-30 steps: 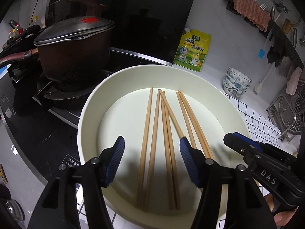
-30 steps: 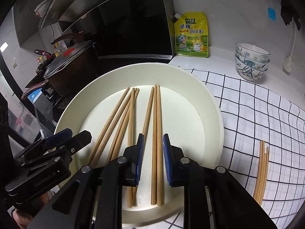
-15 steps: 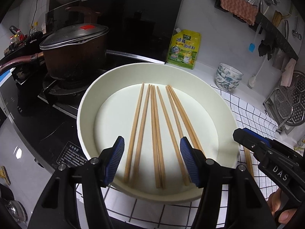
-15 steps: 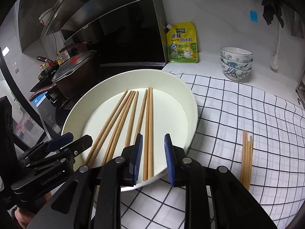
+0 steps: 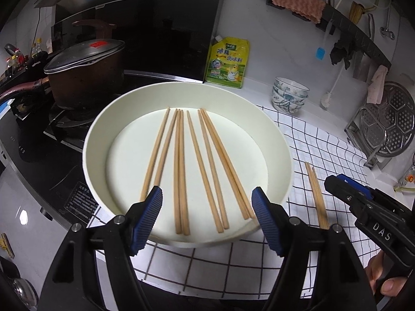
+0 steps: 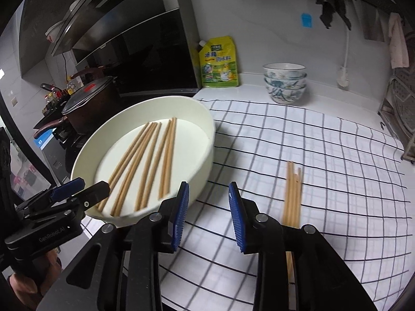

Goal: Organize utensils
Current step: 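Withdraw both open grippers from the basin toward the bundle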

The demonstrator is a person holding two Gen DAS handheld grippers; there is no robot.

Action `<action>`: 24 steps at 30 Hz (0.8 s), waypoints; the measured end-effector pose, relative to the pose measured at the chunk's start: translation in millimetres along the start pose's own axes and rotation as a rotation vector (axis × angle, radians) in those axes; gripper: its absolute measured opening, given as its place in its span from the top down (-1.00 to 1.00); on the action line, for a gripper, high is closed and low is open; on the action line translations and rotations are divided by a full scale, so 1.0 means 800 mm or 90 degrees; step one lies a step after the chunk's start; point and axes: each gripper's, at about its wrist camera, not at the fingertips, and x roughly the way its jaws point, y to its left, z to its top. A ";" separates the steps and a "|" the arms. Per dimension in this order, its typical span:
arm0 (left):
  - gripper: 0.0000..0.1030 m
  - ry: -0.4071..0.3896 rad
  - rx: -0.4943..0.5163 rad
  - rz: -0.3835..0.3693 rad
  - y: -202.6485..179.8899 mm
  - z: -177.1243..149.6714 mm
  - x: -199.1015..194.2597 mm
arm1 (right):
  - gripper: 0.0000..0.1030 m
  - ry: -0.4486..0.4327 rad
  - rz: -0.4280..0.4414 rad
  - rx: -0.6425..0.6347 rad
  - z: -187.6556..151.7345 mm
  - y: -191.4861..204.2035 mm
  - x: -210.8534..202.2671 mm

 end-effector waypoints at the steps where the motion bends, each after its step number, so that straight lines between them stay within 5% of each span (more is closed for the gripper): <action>1: -0.41 0.001 0.003 -0.001 -0.004 -0.001 0.000 | 0.37 0.000 -0.005 0.002 -0.002 -0.006 -0.002; 11: -0.60 0.005 0.032 -0.030 -0.044 -0.020 -0.007 | 0.12 0.003 -0.061 0.026 -0.035 -0.065 -0.021; 24: -0.62 -0.012 0.043 -0.025 -0.077 -0.039 -0.012 | 0.10 0.050 -0.101 0.017 -0.085 -0.112 0.004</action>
